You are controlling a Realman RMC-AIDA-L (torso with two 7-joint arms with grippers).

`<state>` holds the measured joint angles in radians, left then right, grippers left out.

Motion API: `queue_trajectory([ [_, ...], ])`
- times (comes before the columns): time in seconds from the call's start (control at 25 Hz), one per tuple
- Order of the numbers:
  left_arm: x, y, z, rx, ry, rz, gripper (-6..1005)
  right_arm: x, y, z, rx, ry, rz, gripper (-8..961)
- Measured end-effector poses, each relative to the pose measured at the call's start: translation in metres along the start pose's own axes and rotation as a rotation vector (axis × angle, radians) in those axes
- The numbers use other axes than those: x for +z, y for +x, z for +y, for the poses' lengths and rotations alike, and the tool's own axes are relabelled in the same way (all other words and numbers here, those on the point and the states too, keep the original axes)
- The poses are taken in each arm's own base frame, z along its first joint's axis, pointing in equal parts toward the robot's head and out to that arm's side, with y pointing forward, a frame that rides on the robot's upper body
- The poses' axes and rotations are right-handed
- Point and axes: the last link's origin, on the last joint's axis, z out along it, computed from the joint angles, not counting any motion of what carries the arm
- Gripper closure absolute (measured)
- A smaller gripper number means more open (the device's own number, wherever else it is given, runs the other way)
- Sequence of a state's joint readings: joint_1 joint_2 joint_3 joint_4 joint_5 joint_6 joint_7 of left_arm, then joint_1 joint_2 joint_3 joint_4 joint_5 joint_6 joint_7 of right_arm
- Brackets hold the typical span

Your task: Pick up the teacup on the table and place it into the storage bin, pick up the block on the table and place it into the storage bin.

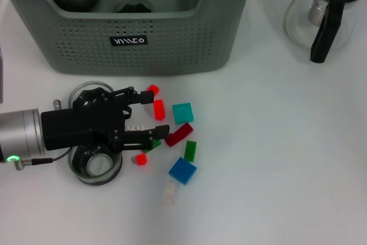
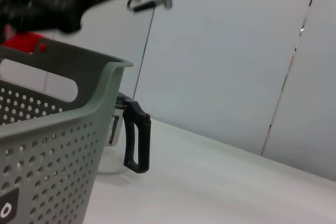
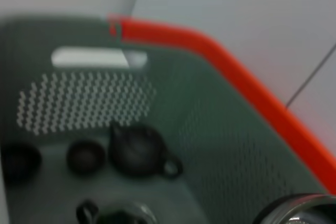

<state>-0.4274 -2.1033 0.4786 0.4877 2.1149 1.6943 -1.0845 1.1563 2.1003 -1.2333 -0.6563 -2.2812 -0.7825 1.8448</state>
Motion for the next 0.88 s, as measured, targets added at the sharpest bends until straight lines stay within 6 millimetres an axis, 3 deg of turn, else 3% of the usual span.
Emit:
queue_trajectory([
  [0.4, 0.002, 0.0, -0.002, 0.0, 0.01, -0.004, 143, 0.019, 0.026, 0.01, -0.039, 0.053, 0.08, 905],
  [0.88, 0.003, -0.001, -0.001, -0.001, 0.007, -0.007, 144, 0.021, 0.032, 0.014, -0.034, 0.044, 0.097, 906],
])
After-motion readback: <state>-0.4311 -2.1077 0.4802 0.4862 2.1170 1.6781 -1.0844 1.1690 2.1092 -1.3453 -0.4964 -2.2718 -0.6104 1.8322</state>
